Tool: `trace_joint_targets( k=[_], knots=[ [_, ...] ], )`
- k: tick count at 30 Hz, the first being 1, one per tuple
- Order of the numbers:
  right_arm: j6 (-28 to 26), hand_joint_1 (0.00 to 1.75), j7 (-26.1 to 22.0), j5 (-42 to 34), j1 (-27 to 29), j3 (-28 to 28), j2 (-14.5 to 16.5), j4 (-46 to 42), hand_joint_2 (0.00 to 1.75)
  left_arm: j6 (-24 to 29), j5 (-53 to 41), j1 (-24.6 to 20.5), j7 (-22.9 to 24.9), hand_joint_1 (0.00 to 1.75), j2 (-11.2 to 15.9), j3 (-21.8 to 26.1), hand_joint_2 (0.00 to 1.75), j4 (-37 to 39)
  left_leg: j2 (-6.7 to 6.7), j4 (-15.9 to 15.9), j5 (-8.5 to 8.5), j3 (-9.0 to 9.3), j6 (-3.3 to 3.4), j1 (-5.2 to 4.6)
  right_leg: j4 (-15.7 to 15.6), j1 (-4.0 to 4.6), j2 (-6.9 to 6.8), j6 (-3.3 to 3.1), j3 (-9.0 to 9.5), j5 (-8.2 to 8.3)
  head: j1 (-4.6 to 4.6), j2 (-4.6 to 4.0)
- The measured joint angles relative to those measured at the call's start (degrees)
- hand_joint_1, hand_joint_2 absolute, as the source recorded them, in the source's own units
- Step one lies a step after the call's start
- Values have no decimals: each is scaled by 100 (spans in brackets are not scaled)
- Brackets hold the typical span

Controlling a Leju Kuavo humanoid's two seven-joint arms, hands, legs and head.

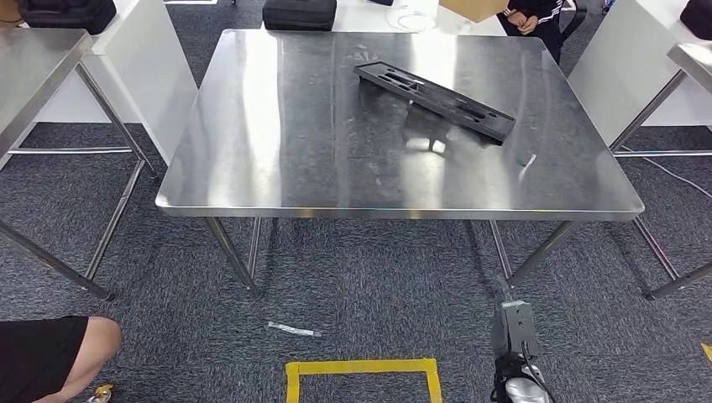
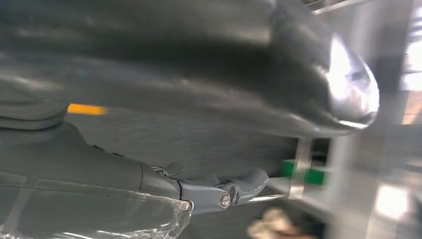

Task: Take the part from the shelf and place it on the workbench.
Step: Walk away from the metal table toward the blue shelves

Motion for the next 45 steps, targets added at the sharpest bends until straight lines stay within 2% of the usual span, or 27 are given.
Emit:
trace_joint_targets(
  k=[2, 3, 5, 6, 8, 10, 11, 12, 13, 16, 17, 20, 21, 23, 25, 26, 27, 29, 31, 32, 34, 36, 38, 40, 42, 43, 45],
  knots=[
    [-252, 0, 402, 67, -122, -83, -16, 529, 0, 34, -1, 4, -9, 0, 9, -12, 0, -18, 17, -1, 38, -3, -52, -20, -378, 46, 3, -74, 201, 97, -6, 0],
    [-371, 0, 664, 84, -141, -131, -24, 787, 0, 66, -8, 10, -8, 0, 26, -16, 0, -51, 15, -9, 59, -1, -81, -25, -371, 71, 3, -110, 188, 125, -9, -1],
    [-569, 0, 1227, 144, -123, -215, -18, 1274, 0, 150, -35, 36, 29, 0, 106, -29, 0, -201, 19, 19, 42, -19, -146, -13, -392, 27, -8, -187, 183, 187, -9, -2],
    [-664, 0, 1564, 216, -92, -241, -5, 1507, 0, 209, -60, 55, 69, 0, 170, -40, 0, -320, 27, 122, -68, -62, -183, -4, -403, 1, -16, -235, 180, 224, -16, -2],
    [-862, 0, 2298, 491, 46, -245, 39, 1918, 0, 349, -112, 94, 192, 0, 312, -84, 0, -616, 47, 681, -517, -272, -260, 17, -409, -30, -48, -306, 151, 284, -35, -1],
    [-995, 0, 2877, 815, 251, -198, 80, 2220, 0, 460, -155, 129, 299, 0, 444, -133, 0, -902, 57, 1405, -931, -515, -325, 41, -390, -27, -87, -329, 78, 319, -43, -2],
    [-1017, 0, 3076, 975, 326, -159, 101, 2347, 0, 500, -168, 144, 340, 0, 502, -152, 0, -1028, 61, 1585, -998, -544, -349, 57, -377, -28, -100, -327, 41, 333, -42, -2],
    [-999, 0, 3259, 1169, 366, -101, 121, 2461, 0, 534, -183, 157, 378, 0, 553, -167, 0, -1138, 64, 1534, -950, -458, -362, 75, -363, -33, -99, -319, 10, 344, -43, -2],
    [-917, 0, 3526, 1444, 384, -4, 142, 2562, 0, 573, -203, 167, 423, 0, 605, -184, 0, -1253, 67, 1260, -817, -255, -371, 96, -345, -41, -90, -312, -13, 353, -44, -1],
    [-401, 0, 4593, 2559, 404, 585, 200, 2781, 0, 676, -263, 190, 578, 0, 745, -241, 0, -1588, 51, 207, -493, 405, -348, 125, -261, -18, -63, -260, -68, 356, -38, -1],
    [-235, 0, 4898, 2848, 412, 834, 222, 2830, 0, 695, -273, 194, 636, 0, 775, -259, 0, -1672, 41, 76, -474, 469, -318, 114, -246, -2, -62, -228, -86, 363, -32, -1],
    [-17, 0, 5464, 3035, 431, 1372, 311, 2928, 0, 721, -291, 202, 824, 0, 823, -287, 0, -1831, 37, 29, -406, 419, -173, 86, -245, -3, -56, -110, -143, 398, -22, 0],
    [-18, 0, 5526, 2946, 439, 1437, 341, 2945, 0, 723, -294, 204, 880, 0, 829, -288, 0, -1860, 44, 13, -370, 397, -119, 91, -162, -8, -49, -97, -195, 334, -20, 0],
    [-64, 0, 5473, 2769, 452, 1471, 384, 2972, 0, 723, -299, 208, 959, 0, 837, -287, 0, -1890, 59, -7, -301, 332, -38, 105, 362, -16, -30, -129, -435, 7, -9, 0],
    [-146, 0, 5269, 2593, 460, 1465, 398, 2987, 0, 706, -308, 210, 999, 0, 846, -284, 0, -1898, 66, -5, -243, 245, -14, 99, 1130, -13, -11, -154, -726, -364, 1, 0],
    [-195, 0, 5152, 2477, 467, 1445, 398, 2991, 0, 690, -312, 210, 1010, 0, 849, -283, 0, -1899, 67, -3, -213, 206, -16, 96, 1350, -13, -5, -137, -780, -450, 1, -1],
    [-245, 0, 5045, 2332, 474, 1406, 399, 2993, 0, 673, -318, 211, 1017, 0, 852, -281, 0, -1899, 66, -3, -184, 173, -24, 95, 1343, -14, -2, -105, -718, -448, 2, -1],
    [-342, 0, 4838, 1997, 478, 1265, 405, 2996, 0, 636, -333, 209, 1023, 0, 854, -280, 0, -1899, 60, -2, -134, 131, -55, 100, 646, -17, -2, -33, -245, -235, 3, -1],
    [-407, 0, 4627, 1748, 459, 1073, 417, 2997, 0, 603, -362, 204, 1023, 0, 853, -280, 0, -1897, 58, 4, -91, 114, -110, 82, -159, 10, 3, -34, 218, -36, -2, 0],
    [-419, 0, 4538, 1681, 452, 987, 425, 2997, 0, 583, -384, 200, 1023, 0, 853, -281, 0, -1895, 60, 6, -71, 111, -142, 72, -351, 28, 8, -60, 315, 10, -7, 0],
    [-426, 0, 4434, 1615, 452, 853, 440, 2999, 0, 547, -438, 194, 1023, 0, 853, -282, 0, -1886, 62, -5, -24, 110, -212, 71, -401, 55, 14, -133, 308, 56, -14, 0],
    [-438, 0, 4398, 1583, 453, 753, 452, 3005, 0, 521, -466, 191, 1023, 0, 853, -284, 0, -1868, 59, 56, -79, 66, -282, 91, -408, 12, 5, -228, 285, 124, -15, 0],
    [-450, 0, 4385, 1579, 452, 682, 464, 3010, 0, 504, -472, 188, 1023, 0, 852, -284, 0, -1851, 57, 494, -438, -120, -335, 108, -419, -29, -5, -323, 243, 202, -21, -2],
    [-453, 0, 4379, 1578, 464, 632, 476, 3012, 0, 494, -473, 187, 1023, 0, 851, -284, 0, -1844, 58, 1267, -891, -405, -376, 113, -406, -14, -9, -357, 170, 254, -25, -2],
    [-453, 0, 4362, 1576, 478, 595, 483, 3015, 0, 491, -473, 186, 1022, 0, 849, -284, 0, -1835, 60, 1626, -1007, -473, -392, 114, -383, -5, -12, -354, 103, 288, -25, -1],
    [-453, 0, 4346, 1575, 481, 578, 483, 3017, 0, 490, -473, 185, 1019, 0, 845, -284, 0, -1827, 61, 1474, -909, -343, -388, 115, -371, -5, -11, -348, 84, 297, -24, 0],
    [-448, 0, 4297, 1582, 481, 549, 482, 3019, 0, 484, -476, 181, 1001, 0, 830, -282, 0, -1803, 58, 697, -605, 145, -353, 117, -343, -1, -4, -337, 67, 305, -24, 0]
  ],
)
